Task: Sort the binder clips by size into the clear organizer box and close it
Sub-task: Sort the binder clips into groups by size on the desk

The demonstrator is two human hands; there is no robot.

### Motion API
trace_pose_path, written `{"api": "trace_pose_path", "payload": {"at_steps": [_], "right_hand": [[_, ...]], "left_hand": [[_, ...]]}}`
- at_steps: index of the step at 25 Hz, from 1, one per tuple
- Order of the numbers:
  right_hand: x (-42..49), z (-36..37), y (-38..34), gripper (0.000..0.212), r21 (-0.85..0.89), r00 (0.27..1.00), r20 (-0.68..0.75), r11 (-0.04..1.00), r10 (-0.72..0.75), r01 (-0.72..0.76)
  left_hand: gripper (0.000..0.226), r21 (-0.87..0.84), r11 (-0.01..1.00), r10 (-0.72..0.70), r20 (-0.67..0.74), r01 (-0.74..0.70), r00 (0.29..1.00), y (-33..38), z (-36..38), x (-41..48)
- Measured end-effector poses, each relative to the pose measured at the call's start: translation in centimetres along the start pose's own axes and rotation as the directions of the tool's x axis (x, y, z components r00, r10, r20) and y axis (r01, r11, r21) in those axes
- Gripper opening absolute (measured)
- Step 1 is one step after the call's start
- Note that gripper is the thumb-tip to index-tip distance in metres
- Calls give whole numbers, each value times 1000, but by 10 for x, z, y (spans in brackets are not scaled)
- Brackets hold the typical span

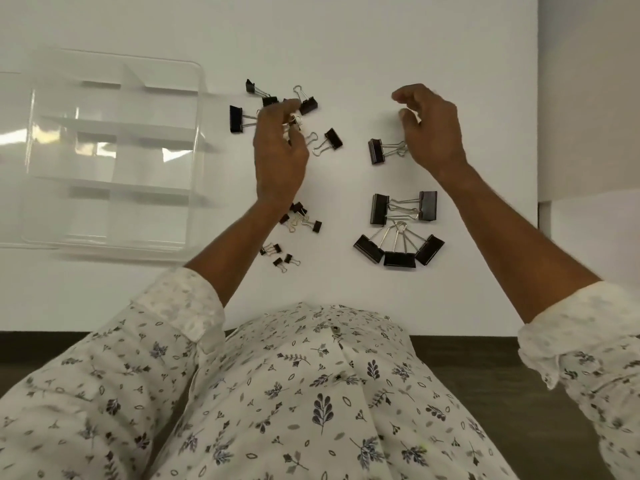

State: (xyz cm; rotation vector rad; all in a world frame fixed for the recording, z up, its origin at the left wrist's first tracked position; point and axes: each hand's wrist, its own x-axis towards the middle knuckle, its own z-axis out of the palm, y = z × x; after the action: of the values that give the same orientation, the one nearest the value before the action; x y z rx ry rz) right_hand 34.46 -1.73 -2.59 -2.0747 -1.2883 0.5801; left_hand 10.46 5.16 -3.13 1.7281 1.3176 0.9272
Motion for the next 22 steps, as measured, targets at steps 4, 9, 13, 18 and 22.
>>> {"api": "trace_pose_path", "payload": {"at_steps": [4, 9, 13, 18, 22], "right_hand": [[15, 49, -49, 37, -72, 971, 172, 981, -165, 179], [31, 96, -94, 55, -238, 861, 437, 890, -260, 389], [37, 101, -91, 38, -255, 882, 396, 892, -255, 373], [29, 92, -94, 37, -227, 901, 327, 902, -285, 368], [14, 114, -123, 52, -335, 833, 455, 805, -316, 489]], "left_hand": [[67, 269, 954, -131, -9, 128, 991, -38, -34, 10], [55, 415, 903, -173, 106, 115, 979, -46, -50, 18], [42, 389, 912, -185, 112, 128, 976, -43, -50, 16], [23, 323, 944, -95, 57, 72, 994, -46, -48, 15], [27, 295, 954, -69, 27, 58, 997, -49, -48, 7]]}}
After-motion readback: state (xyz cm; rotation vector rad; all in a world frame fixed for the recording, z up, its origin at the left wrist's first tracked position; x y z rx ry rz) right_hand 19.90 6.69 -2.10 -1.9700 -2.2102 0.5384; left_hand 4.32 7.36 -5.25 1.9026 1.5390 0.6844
